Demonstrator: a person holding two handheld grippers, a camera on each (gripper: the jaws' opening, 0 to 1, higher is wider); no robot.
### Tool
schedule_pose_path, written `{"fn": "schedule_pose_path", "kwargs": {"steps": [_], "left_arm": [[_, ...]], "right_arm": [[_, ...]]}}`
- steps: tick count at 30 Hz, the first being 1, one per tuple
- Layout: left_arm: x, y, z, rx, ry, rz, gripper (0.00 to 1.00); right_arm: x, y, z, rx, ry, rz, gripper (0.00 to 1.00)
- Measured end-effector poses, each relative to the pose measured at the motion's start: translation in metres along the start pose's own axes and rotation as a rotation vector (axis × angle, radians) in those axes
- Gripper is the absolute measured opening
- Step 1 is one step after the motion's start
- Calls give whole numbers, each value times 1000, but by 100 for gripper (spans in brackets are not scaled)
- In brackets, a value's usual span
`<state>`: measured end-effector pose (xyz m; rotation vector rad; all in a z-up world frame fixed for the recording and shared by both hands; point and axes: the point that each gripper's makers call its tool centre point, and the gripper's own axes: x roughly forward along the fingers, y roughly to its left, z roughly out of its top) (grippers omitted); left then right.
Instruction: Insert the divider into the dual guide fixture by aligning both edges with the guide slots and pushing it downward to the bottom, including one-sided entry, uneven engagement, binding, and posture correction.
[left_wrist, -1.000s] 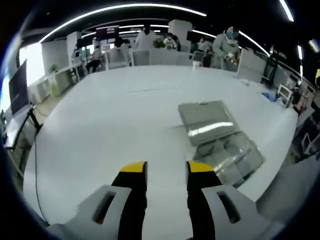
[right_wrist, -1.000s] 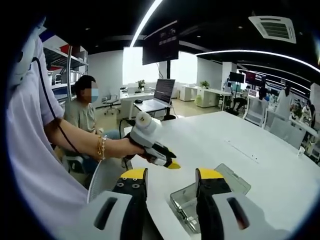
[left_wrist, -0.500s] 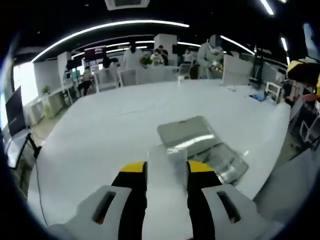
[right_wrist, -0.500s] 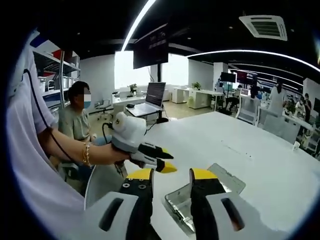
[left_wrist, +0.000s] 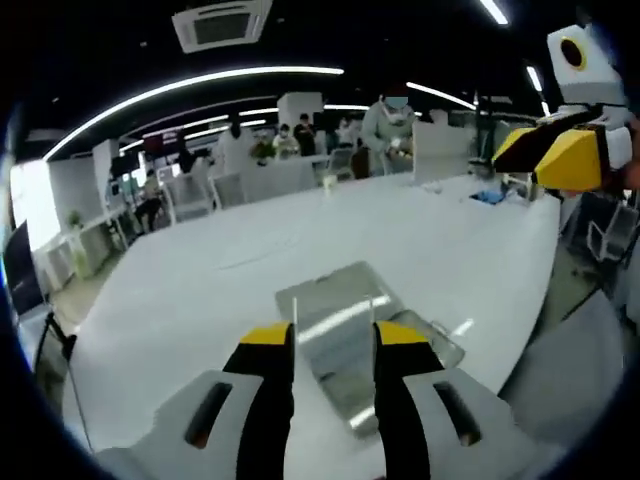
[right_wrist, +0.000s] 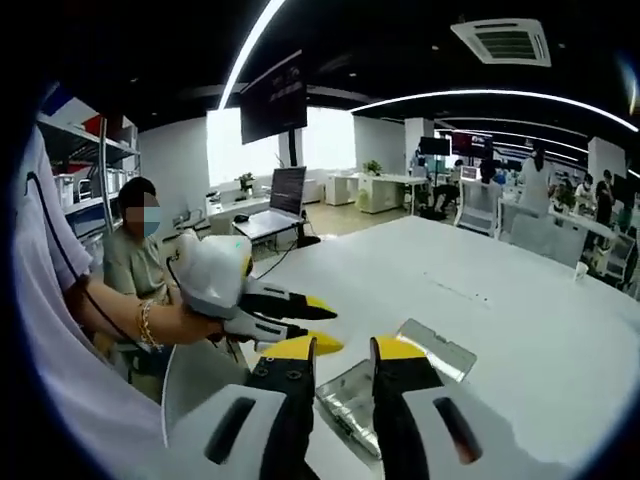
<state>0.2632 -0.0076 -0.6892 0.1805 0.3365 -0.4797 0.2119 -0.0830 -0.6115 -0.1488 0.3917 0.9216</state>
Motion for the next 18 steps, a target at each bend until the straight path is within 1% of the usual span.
{"fn": "schedule_pose_path", "kwargs": {"steps": [2,5,8,9,10,11,12,14,15,18], "left_arm": [[-1,-12,3,38,-10,-24,29],[0,-26,4,70,-23,-61,29],[2,-43,9,105,-49,-135,29],[2,-45,9,110,-52,-147,29],[2,-52,11,123,-59,-182,29],[2,-55,12,125,-68,-203,29],[2,-56,13,134,-69,-203,29],[2,-61,16,164,-79,-226,29],[2,-65,19,173,-89,-243,29],[2,-73,23,204,-102,-270,29]], "right_arm": [[1,-3,-7,20,12,-4,15],[2,-7,-18,53,25,0,14],[6,-9,-29,82,50,19,14],[7,-10,-32,87,60,25,14],[8,-11,-34,90,67,30,14],[9,-12,-38,98,82,36,15],[10,-14,-40,103,94,40,15],[11,-17,-42,115,99,41,16],[12,-18,-46,135,117,50,16],[14,-23,-48,157,124,56,16]]}}
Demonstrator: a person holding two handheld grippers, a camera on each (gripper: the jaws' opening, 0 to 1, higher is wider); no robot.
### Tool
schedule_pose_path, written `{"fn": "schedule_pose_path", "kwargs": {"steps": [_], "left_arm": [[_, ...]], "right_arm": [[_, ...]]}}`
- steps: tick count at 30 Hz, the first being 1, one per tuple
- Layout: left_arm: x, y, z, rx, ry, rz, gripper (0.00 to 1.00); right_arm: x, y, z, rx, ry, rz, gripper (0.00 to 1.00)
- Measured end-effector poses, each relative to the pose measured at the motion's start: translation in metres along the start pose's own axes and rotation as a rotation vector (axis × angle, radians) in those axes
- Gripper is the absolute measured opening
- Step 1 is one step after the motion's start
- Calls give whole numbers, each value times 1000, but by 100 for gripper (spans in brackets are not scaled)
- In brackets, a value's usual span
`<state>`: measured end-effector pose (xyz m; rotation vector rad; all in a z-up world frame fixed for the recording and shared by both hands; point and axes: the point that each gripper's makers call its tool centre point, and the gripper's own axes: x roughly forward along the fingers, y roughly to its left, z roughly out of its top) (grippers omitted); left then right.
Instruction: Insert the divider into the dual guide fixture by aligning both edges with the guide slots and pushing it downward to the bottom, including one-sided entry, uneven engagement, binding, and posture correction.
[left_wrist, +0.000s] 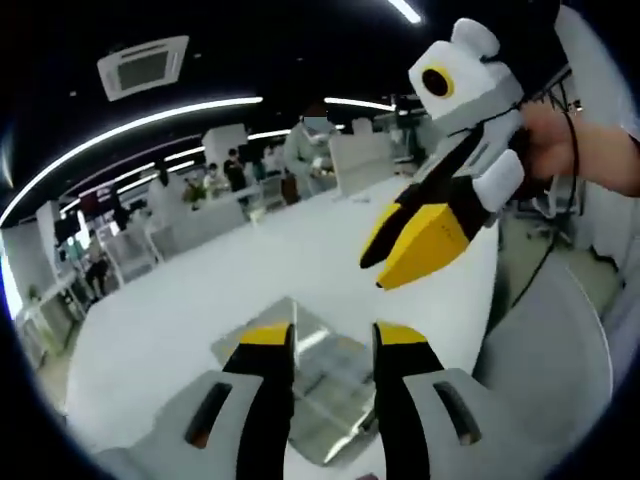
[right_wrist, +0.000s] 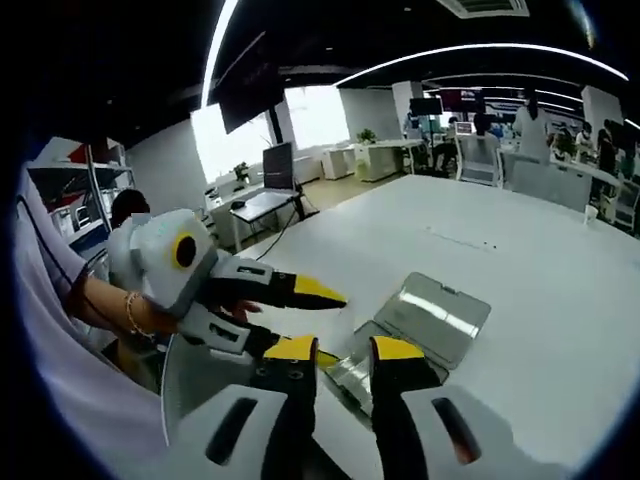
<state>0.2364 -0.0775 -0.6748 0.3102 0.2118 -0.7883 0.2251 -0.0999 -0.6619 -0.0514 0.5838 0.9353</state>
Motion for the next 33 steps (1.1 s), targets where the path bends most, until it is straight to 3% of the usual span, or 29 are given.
{"fn": "schedule_pose_path", "kwargs": {"steps": [10,18,33], "left_arm": [[6,-14,10,64,-19,-67,29],[7,-21,14,76,-28,-95,29],[8,-24,14,65,-39,-130,29]], "right_arm": [[6,-9,-1,164,43,68,12],[10,-10,-5,211,66,82,3],[15,-7,-7,313,81,101,0]]}}
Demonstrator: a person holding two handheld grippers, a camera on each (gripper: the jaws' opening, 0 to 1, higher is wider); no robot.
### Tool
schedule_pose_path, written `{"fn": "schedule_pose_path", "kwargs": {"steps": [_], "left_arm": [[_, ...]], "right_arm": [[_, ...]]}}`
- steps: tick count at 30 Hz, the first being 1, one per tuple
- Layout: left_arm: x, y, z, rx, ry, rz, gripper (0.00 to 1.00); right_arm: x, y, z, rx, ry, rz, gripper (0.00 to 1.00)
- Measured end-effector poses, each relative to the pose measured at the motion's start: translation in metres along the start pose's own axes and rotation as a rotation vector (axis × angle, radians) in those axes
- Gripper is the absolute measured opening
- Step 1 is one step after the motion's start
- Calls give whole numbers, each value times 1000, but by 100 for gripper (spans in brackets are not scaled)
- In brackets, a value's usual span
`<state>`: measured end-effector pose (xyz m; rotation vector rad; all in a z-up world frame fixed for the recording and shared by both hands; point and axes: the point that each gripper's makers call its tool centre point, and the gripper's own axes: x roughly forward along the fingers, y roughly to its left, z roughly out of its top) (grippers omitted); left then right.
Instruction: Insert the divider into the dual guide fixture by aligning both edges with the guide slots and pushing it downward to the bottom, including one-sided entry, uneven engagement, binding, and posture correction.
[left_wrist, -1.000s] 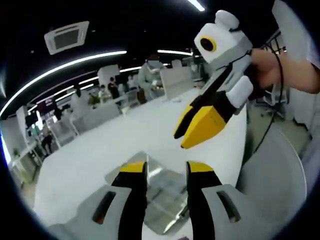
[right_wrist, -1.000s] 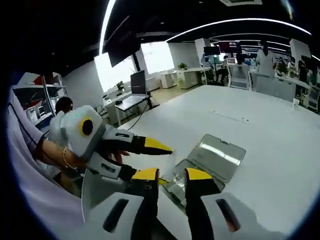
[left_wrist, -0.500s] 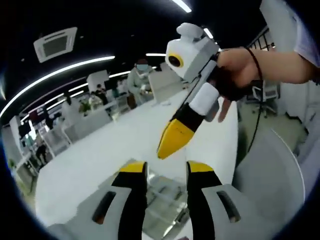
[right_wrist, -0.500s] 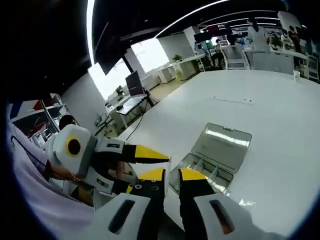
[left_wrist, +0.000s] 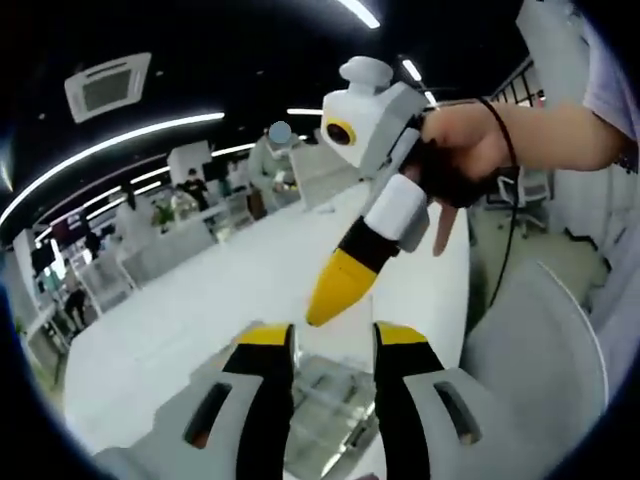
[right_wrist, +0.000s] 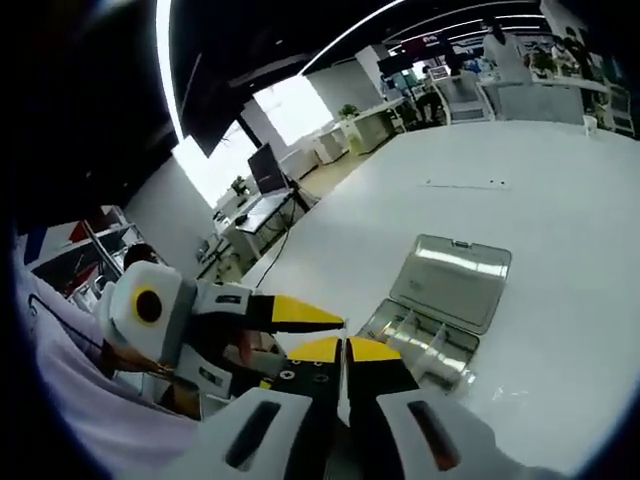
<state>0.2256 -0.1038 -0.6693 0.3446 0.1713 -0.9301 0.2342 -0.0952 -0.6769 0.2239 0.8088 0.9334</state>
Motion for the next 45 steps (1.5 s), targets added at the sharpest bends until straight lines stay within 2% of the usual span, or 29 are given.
{"fn": "schedule_pose_path", "kwargs": {"steps": [9,11,14,18,21,28,33,38,45], "left_arm": [[1,4,-3,-6,-2,-8,30],[2,5,-5,-9,2,-10,34],[2,4,-8,-70,1,-38,40],[0,9,-13,-128,12,-44,47],[-2,12,-17,-147,21,-43,49],[-10,26,-32,-192,76,6,54],[-19,34,-41,-268,95,21,58],[-29,43,-51,-311,125,13,62],[-37,44,-61,-301,177,-33,64]], "right_arm": [[3,-4,3,96,-23,-2,0],[3,-7,5,107,-38,-8,0],[2,-8,7,117,-45,-11,0],[2,-9,8,104,-48,-16,0],[4,-7,10,71,-50,-7,0],[9,0,12,-9,-49,5,0],[12,4,13,-64,-47,20,0],[14,7,13,-98,-38,33,0],[17,9,13,-122,-29,39,0]]}}
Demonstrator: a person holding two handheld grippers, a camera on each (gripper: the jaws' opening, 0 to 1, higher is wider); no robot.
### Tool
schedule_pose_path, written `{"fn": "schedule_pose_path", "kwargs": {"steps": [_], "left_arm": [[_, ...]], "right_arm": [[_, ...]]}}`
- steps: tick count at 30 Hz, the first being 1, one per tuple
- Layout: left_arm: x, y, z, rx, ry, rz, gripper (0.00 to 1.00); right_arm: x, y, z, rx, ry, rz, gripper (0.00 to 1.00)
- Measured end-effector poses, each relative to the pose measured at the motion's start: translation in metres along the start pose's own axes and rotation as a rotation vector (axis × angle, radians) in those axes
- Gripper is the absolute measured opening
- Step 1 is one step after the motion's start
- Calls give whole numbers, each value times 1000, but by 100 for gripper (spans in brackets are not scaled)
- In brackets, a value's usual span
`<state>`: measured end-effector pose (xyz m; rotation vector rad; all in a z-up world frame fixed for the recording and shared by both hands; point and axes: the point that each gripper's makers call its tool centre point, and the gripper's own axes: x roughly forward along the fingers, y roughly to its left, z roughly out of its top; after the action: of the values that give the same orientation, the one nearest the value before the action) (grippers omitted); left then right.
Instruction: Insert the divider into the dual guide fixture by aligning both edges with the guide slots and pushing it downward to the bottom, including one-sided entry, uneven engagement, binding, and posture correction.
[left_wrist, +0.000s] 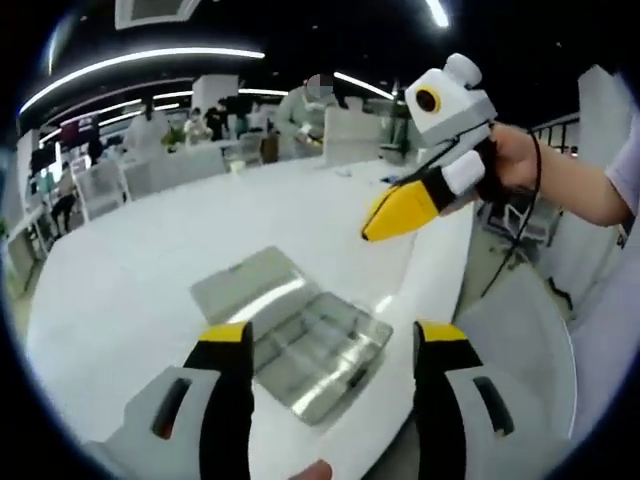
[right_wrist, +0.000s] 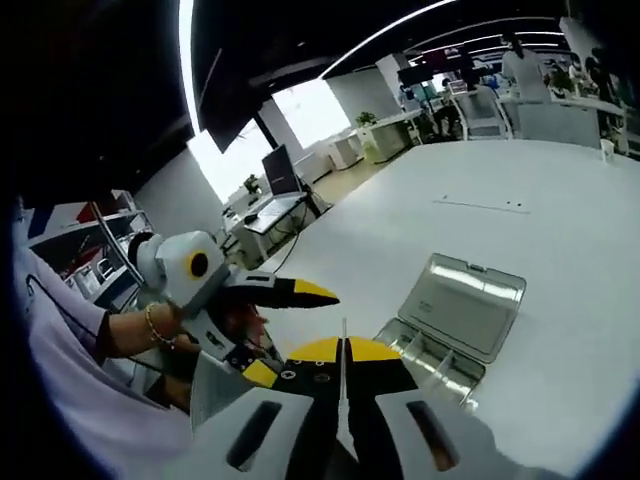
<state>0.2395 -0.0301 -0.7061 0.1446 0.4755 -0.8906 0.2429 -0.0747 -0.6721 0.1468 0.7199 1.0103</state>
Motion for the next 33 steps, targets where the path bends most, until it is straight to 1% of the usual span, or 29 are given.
{"fn": "schedule_pose_path", "kwargs": {"steps": [2,4,10,11,18,28,33], "left_arm": [[-1,-3,-3,11,19,-24,64],[-2,-4,-4,25,28,-32,65],[-8,-7,-9,31,59,-57,66],[-9,-6,-11,35,67,-56,66],[-17,-1,-15,26,73,-42,66],[-30,-1,-19,28,91,-39,66],[-38,0,-20,29,101,-37,66]], "right_arm": [[1,0,0,-10,4,2,0],[1,1,1,-22,7,4,0],[2,3,1,-50,17,18,0],[2,4,1,-55,19,20,0],[5,6,0,-79,40,42,0],[14,16,5,-183,82,98,0],[19,20,7,-258,104,133,0]]}}
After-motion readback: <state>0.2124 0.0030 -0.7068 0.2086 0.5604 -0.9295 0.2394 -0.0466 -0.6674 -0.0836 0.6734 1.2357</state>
